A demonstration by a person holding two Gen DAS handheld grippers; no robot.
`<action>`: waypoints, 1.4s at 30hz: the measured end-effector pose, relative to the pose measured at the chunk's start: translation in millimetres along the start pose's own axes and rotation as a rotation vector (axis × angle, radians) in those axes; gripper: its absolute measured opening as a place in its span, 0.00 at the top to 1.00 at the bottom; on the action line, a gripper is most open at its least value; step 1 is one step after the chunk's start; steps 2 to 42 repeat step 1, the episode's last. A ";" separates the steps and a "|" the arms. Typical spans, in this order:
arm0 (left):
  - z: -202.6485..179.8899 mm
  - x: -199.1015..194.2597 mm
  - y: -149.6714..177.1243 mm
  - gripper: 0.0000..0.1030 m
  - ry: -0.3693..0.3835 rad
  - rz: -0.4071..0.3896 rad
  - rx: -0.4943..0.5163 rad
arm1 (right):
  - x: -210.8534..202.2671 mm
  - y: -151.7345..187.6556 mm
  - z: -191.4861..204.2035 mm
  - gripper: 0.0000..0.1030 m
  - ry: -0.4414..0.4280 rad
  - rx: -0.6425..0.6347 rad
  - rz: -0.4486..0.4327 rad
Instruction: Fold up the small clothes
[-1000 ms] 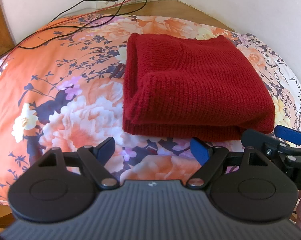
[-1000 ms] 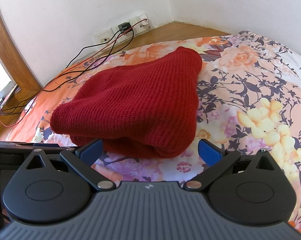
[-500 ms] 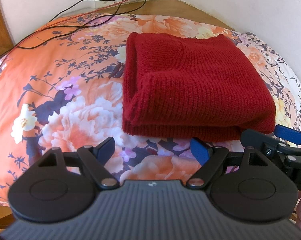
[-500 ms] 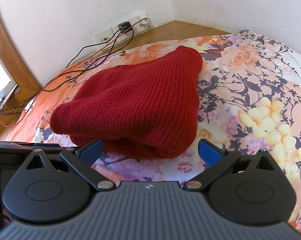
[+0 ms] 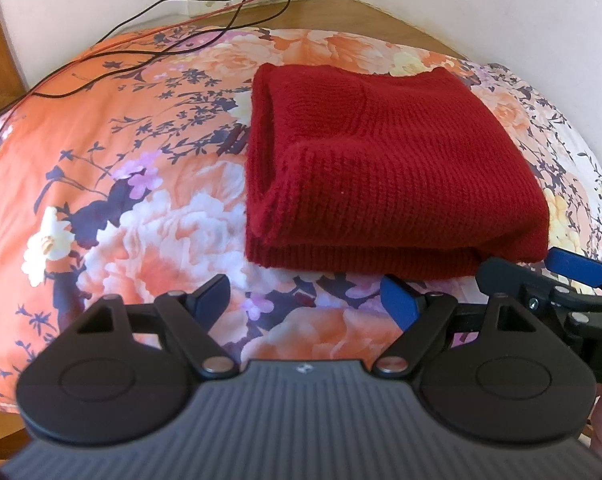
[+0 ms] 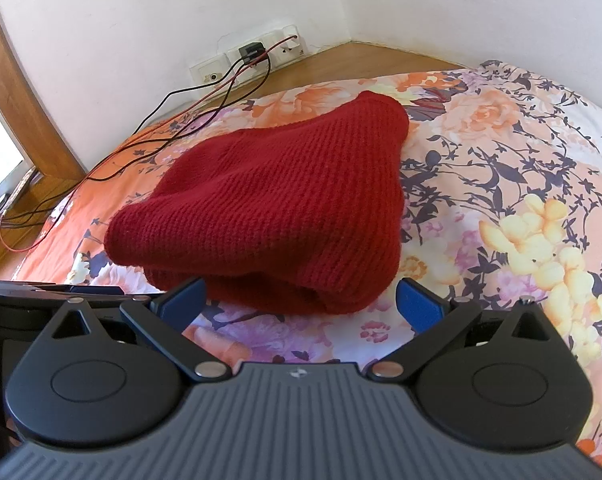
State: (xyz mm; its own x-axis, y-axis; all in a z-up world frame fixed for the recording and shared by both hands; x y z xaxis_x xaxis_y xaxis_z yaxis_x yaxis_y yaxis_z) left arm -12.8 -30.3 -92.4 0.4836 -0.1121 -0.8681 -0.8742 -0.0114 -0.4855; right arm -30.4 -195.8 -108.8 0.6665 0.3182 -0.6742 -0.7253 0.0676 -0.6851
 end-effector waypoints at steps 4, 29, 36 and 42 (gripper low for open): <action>-0.2 0.4 0.4 0.19 0.002 0.004 0.003 | 0.1 0.1 -0.1 0.00 -0.002 0.002 0.001; -0.2 0.4 0.4 0.19 0.002 0.004 0.003 | 0.1 0.1 -0.1 0.00 -0.002 0.002 0.001; -0.2 0.4 0.4 0.19 0.002 0.004 0.003 | 0.1 0.1 -0.1 0.00 -0.002 0.002 0.001; -0.2 0.4 0.4 0.19 0.002 0.004 0.003 | 0.1 0.1 -0.1 0.00 -0.002 0.002 0.001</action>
Point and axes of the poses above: each gripper's, at about its wrist camera, not at the fingertips, and x roughly the way its jaws point, z to its left, y to its underside, the point moved 10 cm from there along x, roughly the way its jaws point, and after that the axes turned 4 degrees about z, right-handed, at the moved point
